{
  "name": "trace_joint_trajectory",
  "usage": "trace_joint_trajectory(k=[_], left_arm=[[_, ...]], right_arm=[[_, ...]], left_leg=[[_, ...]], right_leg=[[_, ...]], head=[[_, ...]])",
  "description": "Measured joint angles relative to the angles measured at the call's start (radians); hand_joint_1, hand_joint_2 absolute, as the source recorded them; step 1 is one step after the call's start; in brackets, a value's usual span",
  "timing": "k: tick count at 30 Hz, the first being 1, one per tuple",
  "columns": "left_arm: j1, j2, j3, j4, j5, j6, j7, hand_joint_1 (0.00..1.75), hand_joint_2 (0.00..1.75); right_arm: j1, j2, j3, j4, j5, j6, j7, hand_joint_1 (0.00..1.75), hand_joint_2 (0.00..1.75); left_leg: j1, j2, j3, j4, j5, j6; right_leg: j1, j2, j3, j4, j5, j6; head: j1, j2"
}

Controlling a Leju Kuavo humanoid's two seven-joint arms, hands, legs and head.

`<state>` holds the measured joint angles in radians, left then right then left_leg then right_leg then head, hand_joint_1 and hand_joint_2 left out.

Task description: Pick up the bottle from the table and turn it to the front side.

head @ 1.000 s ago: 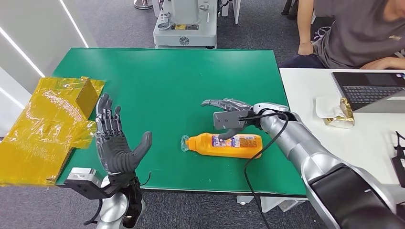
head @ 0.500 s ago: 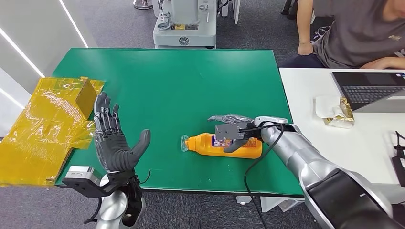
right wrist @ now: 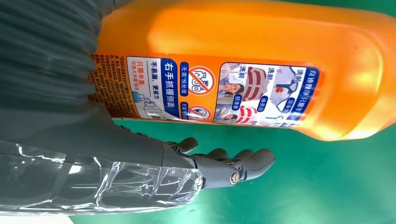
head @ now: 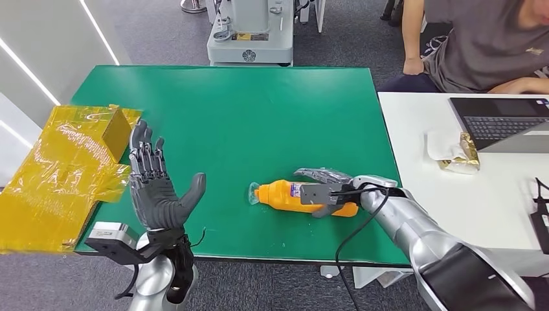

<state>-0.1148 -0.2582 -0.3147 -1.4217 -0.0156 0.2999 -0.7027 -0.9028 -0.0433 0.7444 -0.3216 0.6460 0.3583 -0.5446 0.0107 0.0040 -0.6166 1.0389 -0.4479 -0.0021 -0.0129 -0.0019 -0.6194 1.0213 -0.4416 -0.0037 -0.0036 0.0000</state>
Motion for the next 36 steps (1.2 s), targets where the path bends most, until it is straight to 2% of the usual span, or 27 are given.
trace_joint_trajectory(k=[7,16,36], left_arm=[[-0.015,-0.003,0.0,0.014,0.001,-0.006,0.0,0.0,1.75],[-0.015,-0.003,0.0,0.017,-0.003,0.002,0.0,0.0,1.75],[-0.014,-0.003,0.0,0.017,-0.005,0.017,0.0,0.0,1.75]], right_arm=[[-0.008,-0.023,0.018,0.002,0.016,0.002,0.033,0.0,1.75],[-0.013,-0.068,0.024,0.004,0.015,-0.001,0.021,0.0,1.75],[-0.012,-0.077,0.03,0.004,0.016,-0.018,0.025,0.0,1.75]], left_leg=[[0.0,0.0,0.0,0.0,0.0,0.0],[0.0,0.0,0.0,0.001,0.0,0.0],[0.0,-0.001,0.0,0.001,0.0,0.0]], right_leg=[[0.0,-0.001,0.0,0.0,0.0,0.0],[0.0,-0.001,0.001,0.0,0.0,0.0],[0.0,-0.001,0.001,0.0,0.0,0.0]], head=[[0.0,0.0],[0.0,0.0],[0.0,0.0]])
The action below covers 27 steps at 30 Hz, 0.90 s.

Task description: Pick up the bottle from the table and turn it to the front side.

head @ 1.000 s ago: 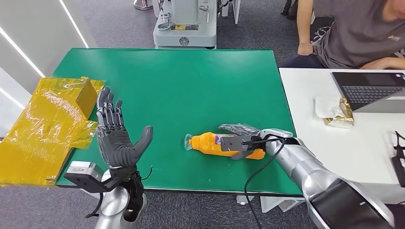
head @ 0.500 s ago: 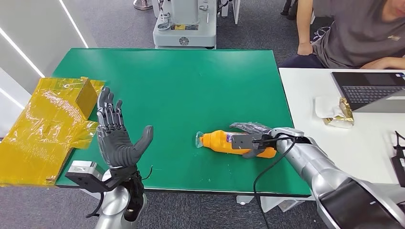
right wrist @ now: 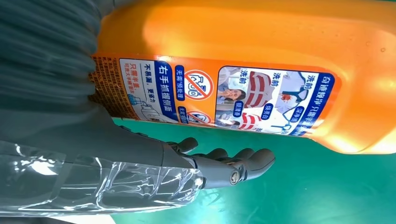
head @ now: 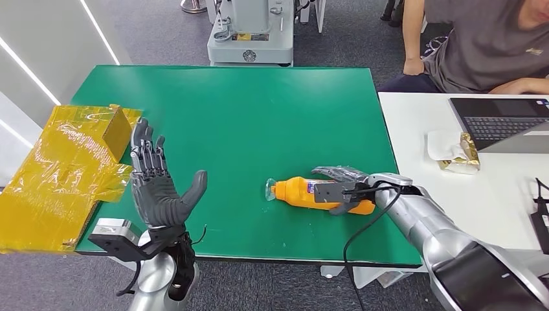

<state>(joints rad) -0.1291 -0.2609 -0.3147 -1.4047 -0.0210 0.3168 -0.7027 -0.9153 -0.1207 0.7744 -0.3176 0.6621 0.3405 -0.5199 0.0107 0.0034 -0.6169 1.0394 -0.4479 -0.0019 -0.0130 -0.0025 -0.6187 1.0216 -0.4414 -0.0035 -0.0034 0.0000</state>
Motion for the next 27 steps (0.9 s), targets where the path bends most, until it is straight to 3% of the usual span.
trace_joint_trajectory(k=[5,6,9,10,21,27], left_arm=[[0.001,0.0,0.0,0.0,0.0,0.008,0.0,0.0,1.75],[0.001,0.0,0.0,-0.001,0.0,0.009,0.0,0.0,1.75],[0.006,0.002,0.0,-0.001,0.002,0.009,0.0,0.0,1.75],[0.008,0.002,0.0,-0.001,0.003,0.009,0.0,0.0,1.75],[0.01,0.003,0.0,-0.002,0.005,-0.006,0.0,0.0,1.75],[0.01,0.002,0.0,-0.002,0.001,-0.017,0.0,0.0,1.75]], right_arm=[[0.0,0.002,0.01,-0.001,0.001,-0.015,0.009,0.0,1.75],[0.0,0.004,0.012,-0.001,0.001,-0.021,0.01,0.35,1.75],[0.001,0.008,0.016,-0.001,0.005,-0.062,0.016,1.66,1.75],[0.001,0.009,0.016,-0.001,0.006,-0.08,0.017,1.75,1.75],[0.029,0.022,0.014,-0.002,-0.024,-0.312,0.019,1.75,1.75],[0.043,0.027,0.007,-0.005,-0.026,-0.34,0.026,1.75,1.75]], left_leg=[[0.0,0.0,0.0,0.0,0.0,0.0],[0.0,0.0,0.0,0.0,0.0,0.0],[0.0,0.0,0.0,0.0,0.0,0.0],[0.0,0.0,0.0,0.0,0.0,0.0],[0.0,0.0,-0.001,0.0,0.0,0.0],[0.0,0.0,-0.001,0.0,0.0,0.0]], right_leg=[[0.0,0.0,0.0,0.0,0.0,0.0],[0.0,0.0,0.0,0.0,0.0,0.0],[0.0,0.0,0.0,0.0,0.0,0.0],[0.0,0.0,0.0,0.0,0.0,0.0],[0.0,0.0,0.0,0.0,0.0,0.0],[0.0,-0.001,0.0,0.0,0.0,0.0]], head=[[0.0,0.0],[0.0,0.0],[0.0,0.0],[0.0,0.0],[0.0,0.0],[0.0,0.0]])
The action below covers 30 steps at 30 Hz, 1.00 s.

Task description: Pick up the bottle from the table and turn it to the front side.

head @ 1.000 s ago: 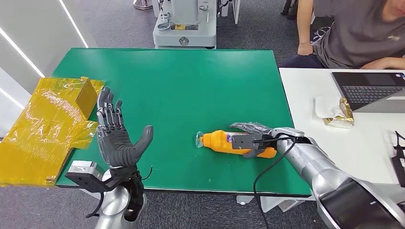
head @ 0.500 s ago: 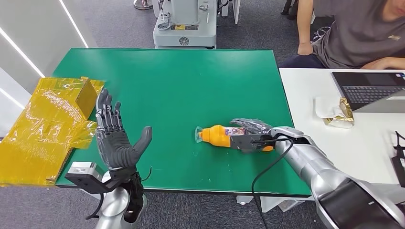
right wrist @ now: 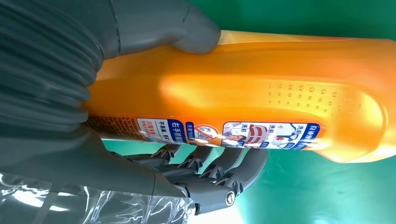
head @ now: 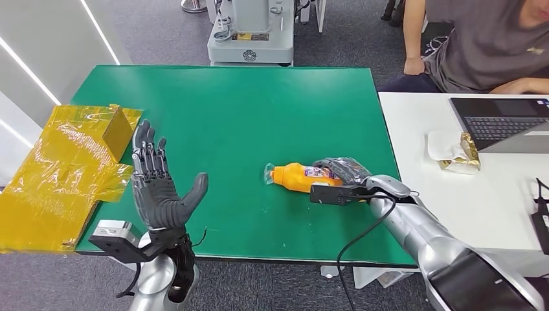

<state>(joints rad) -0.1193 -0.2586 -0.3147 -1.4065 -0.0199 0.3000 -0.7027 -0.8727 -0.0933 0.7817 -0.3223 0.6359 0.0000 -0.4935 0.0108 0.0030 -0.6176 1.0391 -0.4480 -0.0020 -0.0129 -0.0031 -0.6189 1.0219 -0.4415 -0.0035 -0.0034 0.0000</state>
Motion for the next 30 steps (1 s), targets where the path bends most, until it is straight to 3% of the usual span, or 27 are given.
trace_joint_trajectory(k=[13,25,30], left_arm=[[0.0,0.0,0.0,0.0,-0.008,0.009,0.0,0.0,1.75],[0.0,0.0,0.0,0.0,-0.01,0.011,0.0,0.0,1.75],[-0.002,0.0,0.0,0.0,-0.011,0.007,0.0,0.0,1.75]], right_arm=[[0.015,0.005,-0.023,-0.006,-0.014,-0.053,-0.024,1.75,1.75],[0.084,0.02,-0.156,-0.093,-0.155,-0.387,-0.187,1.75,1.75],[0.174,0.019,-0.213,-0.237,-0.241,-0.519,-0.2,1.75,1.75]], left_leg=[[0.0,0.0,0.0,0.0,0.0,0.0],[0.0,0.0,0.0,0.0,0.0,0.0],[0.0,0.0,0.0,0.0,0.0,0.0]], right_leg=[[0.0,0.0,0.0,0.0,0.0,0.0],[0.0,0.0,0.0,0.0,0.0,0.0],[0.0,0.0,-0.001,0.0,-0.001,0.0]], head=[[0.0,0.0],[0.0,0.0],[0.0,0.0]])
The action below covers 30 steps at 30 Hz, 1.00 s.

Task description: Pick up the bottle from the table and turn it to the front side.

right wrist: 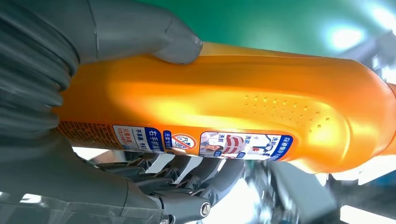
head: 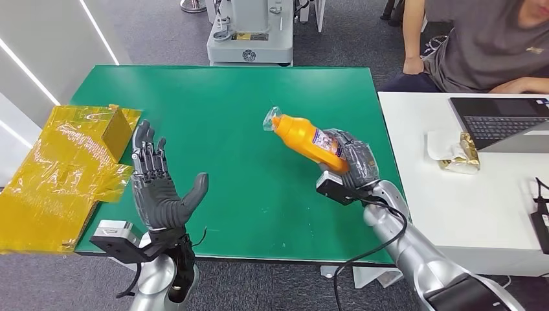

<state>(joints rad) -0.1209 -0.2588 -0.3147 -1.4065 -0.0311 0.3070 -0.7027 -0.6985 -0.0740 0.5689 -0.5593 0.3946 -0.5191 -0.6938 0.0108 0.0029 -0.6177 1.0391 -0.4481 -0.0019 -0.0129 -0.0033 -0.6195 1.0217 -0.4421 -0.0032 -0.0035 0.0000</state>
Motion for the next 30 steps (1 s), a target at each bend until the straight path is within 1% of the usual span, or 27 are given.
trace_joint_trajectory(k=[2,4,9,11,14,19,25,27,30], left_arm=[[-0.005,-0.001,0.0,0.0,-0.003,-0.002,0.0,0.0,1.75],[-0.013,-0.002,0.0,0.001,-0.006,-0.003,0.0,0.0,1.75],[-0.045,-0.007,0.0,0.009,-0.009,-0.012,0.0,0.0,1.75],[-0.062,-0.009,0.0,0.019,-0.012,-0.018,0.0,0.0,1.75],[-0.094,-0.013,-0.001,0.041,-0.021,-0.038,0.0,0.0,1.75],[-0.151,-0.017,-0.005,0.109,-0.025,-0.105,0.0,0.0,1.75],[-0.203,-0.02,-0.011,0.196,-0.039,-0.157,0.0,0.0,1.75],[-0.227,-0.026,-0.011,0.239,-0.065,-0.193,0.005,0.0,1.75],[-0.266,-0.036,-0.011,0.295,-0.094,-0.245,0.028,0.0,1.75]], right_arm=[[0.053,-0.002,-0.014,-0.101,-0.033,-0.091,0.0,1.75,1.75],[0.106,-0.002,-0.033,-0.206,-0.027,-0.149,-0.001,1.75,1.75],[0.245,0.014,-0.124,-0.471,0.08,-0.165,-0.004,1.75,1.75],[0.278,0.028,-0.152,-0.55,0.099,-0.165,-0.006,1.75,1.75],[0.305,0.048,-0.174,-0.628,0.113,-0.165,-0.008,1.75,1.75],[0.335,0.077,-0.177,-0.691,0.122,-0.165,-0.008,1.75,1.75],[0.348,0.097,-0.174,-0.71,0.118,-0.164,-0.008,1.75,1.75],[0.341,0.101,-0.156,-0.699,0.092,-0.164,-0.008,1.75,1.75],[0.305,0.101,-0.081,-0.641,0.008,-0.164,-0.008,1.75,1.75]], left_leg=[[0.0,-0.001,0.0,0.0,0.0,0.0],[0.0,-0.001,0.0,0.0,0.0,0.0],[0.0,-0.001,-0.001,-0.001,-0.001,-0.001],[0.0,-0.001,0.0,-0.001,-0.001,-0.001],[0.0,-0.001,0.0,-0.001,-0.001,-0.001],[0.0,0.0,0.0,-0.001,0.0,-0.001],[0.0,0.0,0.0,-0.001,0.0,-0.001],[0.0,0.0,-0.001,-0.001,0.0,-0.001],[0.0,0.001,0.0,-0.001,-0.001,-0.001]], right_leg=[[0.0,-0.001,0.0,0.0,0.0,0.0],[0.0,0.0,0.0,0.0,0.0,0.0],[0.0,-0.001,0.0,0.0,-0.001,0.0],[0.0,-0.001,0.0,0.0,-0.001,0.0],[0.0,-0.001,0.0,0.0,-0.001,0.0],[0.0,0.0,0.0,0.0,-0.001,0.0],[0.0,0.0,0.0,0.0,-0.001,0.0],[0.0,0.0,0.0,0.0,-0.001,0.0],[0.0,0.001,-0.001,0.0,0.0,0.0]], head=[[0.0,0.0],[0.0,0.0],[0.0,0.0],[0.0,0.0],[0.0,0.0],[0.0,0.0],[0.0,0.0],[0.0,0.0],[0.0,0.0]])
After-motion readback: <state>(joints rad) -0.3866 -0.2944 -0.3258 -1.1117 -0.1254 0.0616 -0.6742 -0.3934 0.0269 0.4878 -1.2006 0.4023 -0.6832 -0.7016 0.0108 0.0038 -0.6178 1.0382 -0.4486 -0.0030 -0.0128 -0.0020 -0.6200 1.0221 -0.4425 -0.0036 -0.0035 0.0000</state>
